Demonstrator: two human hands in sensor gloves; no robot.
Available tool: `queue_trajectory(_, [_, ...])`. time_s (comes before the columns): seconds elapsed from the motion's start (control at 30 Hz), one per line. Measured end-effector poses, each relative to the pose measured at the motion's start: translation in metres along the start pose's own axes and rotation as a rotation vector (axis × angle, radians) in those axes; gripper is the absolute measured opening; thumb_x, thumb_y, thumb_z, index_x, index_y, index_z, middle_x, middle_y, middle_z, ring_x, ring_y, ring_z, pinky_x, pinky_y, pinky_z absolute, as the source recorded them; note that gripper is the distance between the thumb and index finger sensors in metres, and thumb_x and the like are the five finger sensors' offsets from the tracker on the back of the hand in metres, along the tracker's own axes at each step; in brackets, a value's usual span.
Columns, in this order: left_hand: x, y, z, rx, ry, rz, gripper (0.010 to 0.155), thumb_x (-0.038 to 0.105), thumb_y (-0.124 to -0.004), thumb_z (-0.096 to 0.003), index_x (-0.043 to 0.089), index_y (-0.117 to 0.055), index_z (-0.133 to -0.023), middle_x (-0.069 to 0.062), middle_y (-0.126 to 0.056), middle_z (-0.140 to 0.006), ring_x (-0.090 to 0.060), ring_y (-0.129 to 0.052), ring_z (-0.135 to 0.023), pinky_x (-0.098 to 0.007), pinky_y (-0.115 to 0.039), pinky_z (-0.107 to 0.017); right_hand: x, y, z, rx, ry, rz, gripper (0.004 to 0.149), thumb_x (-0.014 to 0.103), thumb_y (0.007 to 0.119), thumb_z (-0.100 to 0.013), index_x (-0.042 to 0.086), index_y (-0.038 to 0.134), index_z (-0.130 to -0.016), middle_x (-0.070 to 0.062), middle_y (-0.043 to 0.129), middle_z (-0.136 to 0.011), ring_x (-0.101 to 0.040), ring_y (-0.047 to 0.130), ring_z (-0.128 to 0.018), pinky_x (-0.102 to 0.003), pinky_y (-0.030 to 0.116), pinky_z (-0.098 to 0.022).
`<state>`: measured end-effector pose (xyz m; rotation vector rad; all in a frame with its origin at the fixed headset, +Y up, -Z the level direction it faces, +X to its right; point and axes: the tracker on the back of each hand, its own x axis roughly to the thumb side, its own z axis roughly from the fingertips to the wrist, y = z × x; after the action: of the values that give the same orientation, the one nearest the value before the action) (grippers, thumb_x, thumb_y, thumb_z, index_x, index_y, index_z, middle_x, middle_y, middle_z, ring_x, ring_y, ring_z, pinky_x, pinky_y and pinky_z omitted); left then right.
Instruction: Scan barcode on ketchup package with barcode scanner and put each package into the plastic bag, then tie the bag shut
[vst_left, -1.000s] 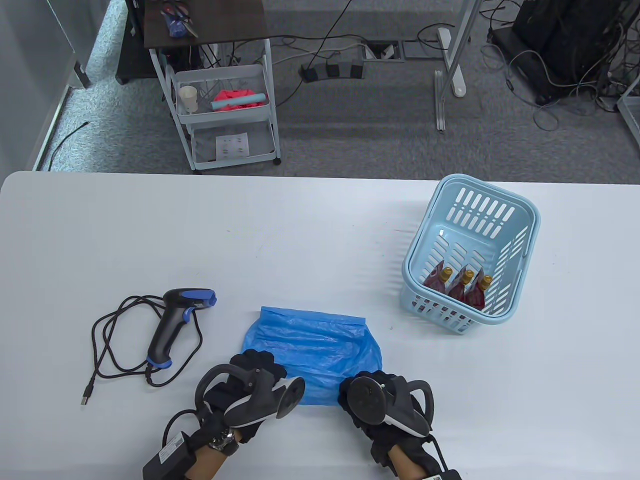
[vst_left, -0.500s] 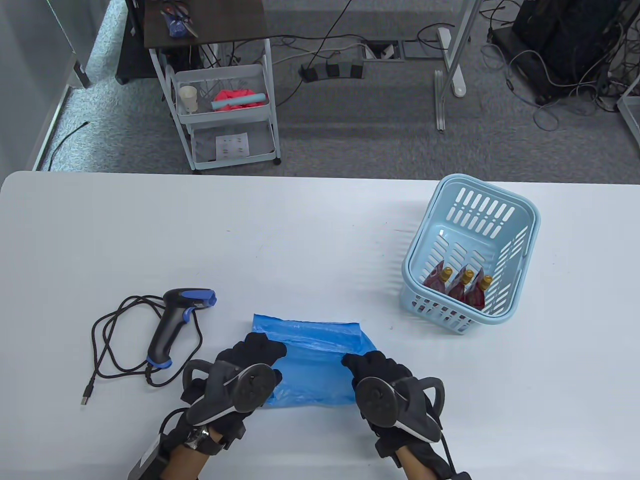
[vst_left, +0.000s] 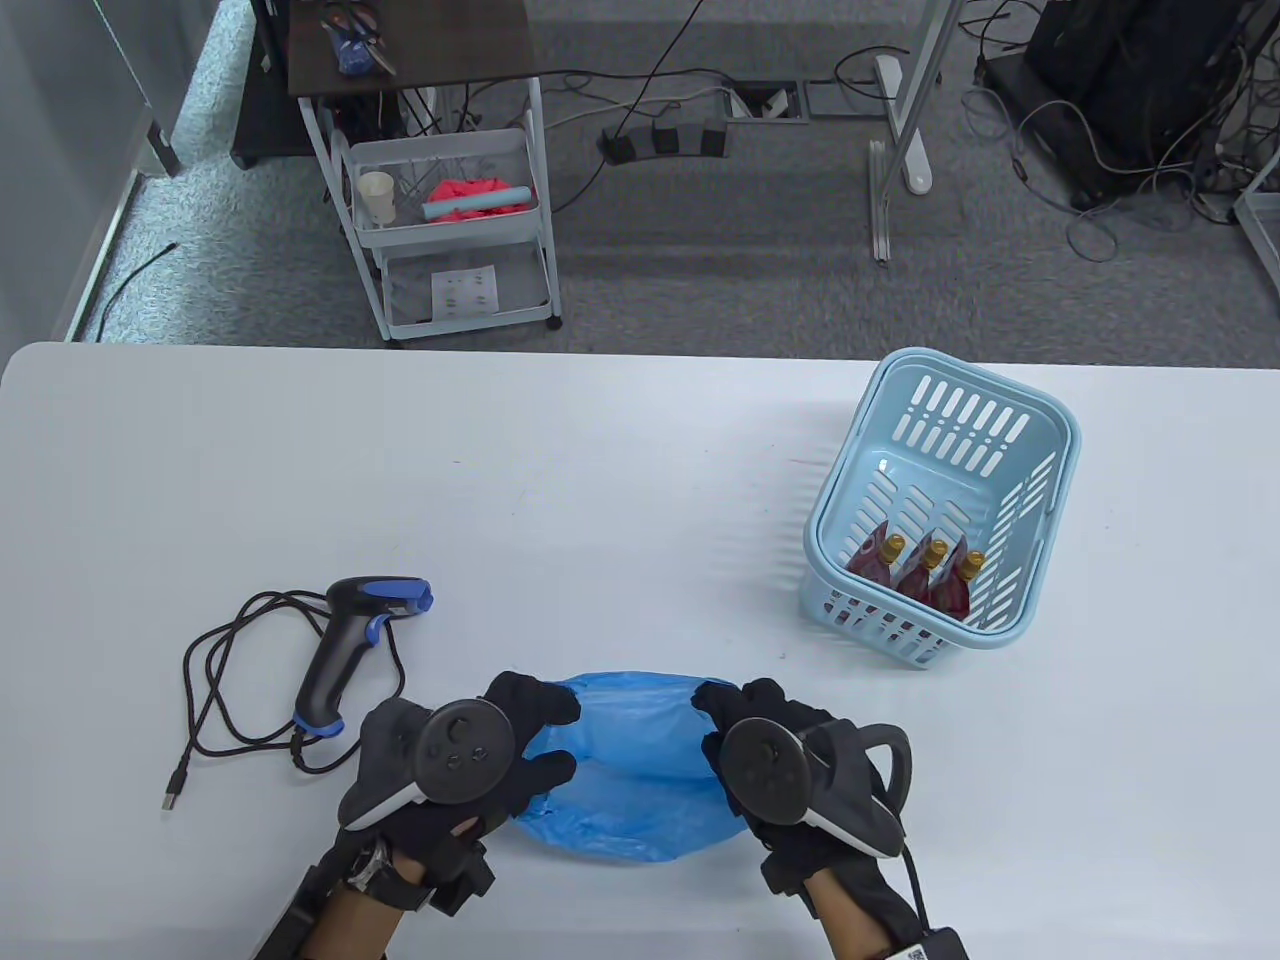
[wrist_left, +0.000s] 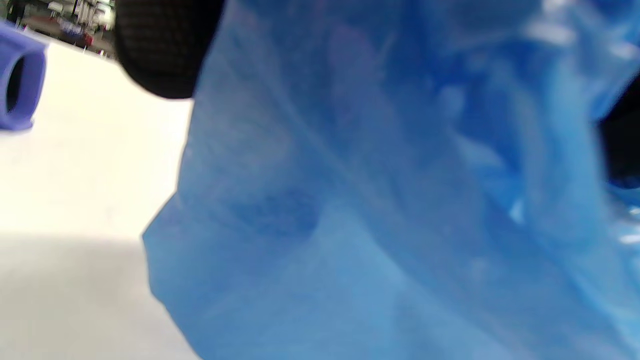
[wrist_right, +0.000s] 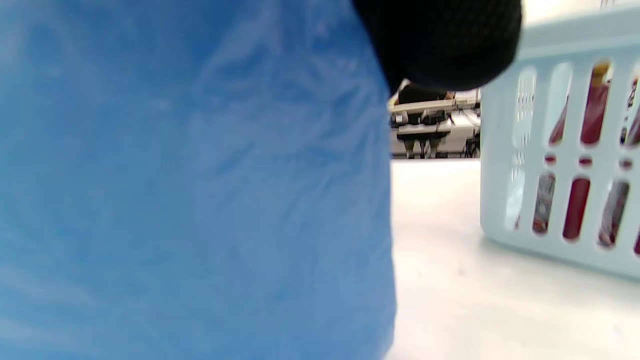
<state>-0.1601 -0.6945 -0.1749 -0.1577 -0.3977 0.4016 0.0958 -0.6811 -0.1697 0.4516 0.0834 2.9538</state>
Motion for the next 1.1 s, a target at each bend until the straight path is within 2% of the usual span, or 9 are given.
queue_trajectory(0.1, [-0.009, -0.025, -0.009, -0.101, 0.048, -0.088, 0.062, 0.054, -0.088, -0.038, 0.029, -0.073, -0.093, -0.001, -0.08, -0.088, -0.009, -0.103, -0.038, -0.032, -0.091, -0.035, 0.0, 0.037, -0.009, 0.125, -0.003, 0.066, 0.06, 0.046, 0.084, -0.047, 0.021, 0.07, -0.099, -0.012, 0.084, -0.079, -0.016, 0.091, -0.044, -0.042, 0.081, -0.041])
queue_trajectory(0.27, [-0.018, -0.055, -0.016, -0.18, 0.122, -0.287, 0.069, 0.056, -0.088, -0.0376, 0.029, -0.068, -0.098, -0.003, -0.074, -0.095, -0.019, -0.101, -0.052, -0.04, -0.087, -0.045, -0.006, 0.083, -0.008, 0.305, 0.02, 0.109, 0.079, 0.053, 0.083, -0.045, 0.022, 0.052, -0.111, -0.02, 0.064, -0.102, -0.039, 0.077, -0.078, -0.058, 0.065, -0.063])
queue_trajectory(0.33, [-0.018, -0.063, -0.018, -0.192, 0.141, -0.374, 0.072, 0.055, -0.088, -0.0375, 0.03, -0.064, -0.1, -0.003, -0.07, -0.099, -0.029, -0.095, -0.075, -0.047, -0.081, -0.056, -0.009, 0.094, -0.006, 0.357, 0.031, 0.144, 0.084, 0.053, 0.084, -0.044, 0.025, 0.044, -0.113, -0.022, 0.053, -0.11, -0.045, 0.065, -0.089, -0.062, 0.056, -0.068])
queue_trajectory(0.43, [-0.025, -0.067, -0.021, -0.228, 0.185, -0.436, 0.076, 0.056, -0.087, -0.0381, 0.035, -0.056, -0.104, -0.003, -0.059, -0.109, -0.036, -0.078, -0.098, -0.055, -0.069, -0.07, -0.012, 0.095, -0.005, 0.399, 0.052, 0.178, 0.09, 0.056, 0.083, -0.044, 0.031, 0.033, -0.115, -0.024, 0.036, -0.117, -0.049, 0.049, -0.099, -0.066, 0.048, -0.072])
queue_trajectory(0.6, [-0.043, -0.054, -0.018, -0.205, 0.218, -0.266, 0.07, 0.05, -0.087, -0.0405, 0.042, -0.058, -0.103, -0.005, -0.053, -0.114, -0.038, -0.07, -0.105, -0.059, -0.064, -0.074, -0.024, 0.099, -0.008, 0.452, 0.092, 0.108, 0.094, 0.06, 0.081, -0.042, 0.034, 0.026, -0.114, -0.024, 0.02, -0.119, -0.053, 0.029, -0.106, -0.069, 0.04, -0.074])
queue_trajectory(0.7, [-0.057, -0.037, -0.015, -0.176, 0.215, -0.063, 0.065, 0.045, -0.087, -0.0423, 0.04, -0.062, -0.102, -0.006, -0.053, -0.114, -0.039, -0.069, -0.105, -0.059, -0.064, -0.074, -0.028, 0.1, -0.009, 0.44, 0.092, 0.074, 0.094, 0.06, 0.081, -0.042, 0.033, 0.029, -0.114, -0.024, 0.018, -0.119, -0.053, 0.025, -0.106, -0.07, 0.038, -0.074])
queue_trajectory(0.87, [-0.07, -0.01, -0.006, -0.081, 0.232, 0.037, 0.056, 0.04, -0.087, -0.0436, 0.033, -0.073, -0.098, -0.006, -0.056, -0.113, -0.039, -0.071, -0.104, -0.059, -0.065, -0.073, -0.027, 0.101, -0.01, 0.426, 0.084, 0.066, 0.093, 0.058, 0.082, -0.042, 0.03, 0.031, -0.115, -0.022, 0.019, -0.119, -0.053, 0.026, -0.106, -0.069, 0.038, -0.074])
queue_trajectory(0.97, [-0.063, 0.008, -0.001, -0.008, 0.196, 0.079, 0.051, 0.039, -0.086, -0.0448, 0.032, -0.077, -0.094, -0.006, -0.057, -0.113, -0.04, -0.071, -0.104, -0.059, -0.064, -0.073, -0.024, 0.102, -0.01, 0.422, 0.076, 0.068, 0.093, 0.058, 0.082, -0.042, 0.03, 0.032, -0.115, -0.021, 0.019, -0.12, -0.053, 0.026, -0.106, -0.069, 0.039, -0.074])
queue_trajectory(1.1, [-0.028, 0.023, 0.006, 0.116, 0.104, -0.053, 0.046, 0.043, -0.081, -0.0467, 0.031, -0.081, -0.091, -0.006, -0.059, -0.113, -0.04, -0.071, -0.103, -0.06, -0.064, -0.073, -0.016, 0.103, -0.011, 0.424, 0.053, 0.076, 0.093, 0.058, 0.082, -0.042, 0.029, 0.032, -0.115, -0.02, 0.019, -0.12, -0.052, 0.027, -0.106, -0.069, 0.039, -0.074])
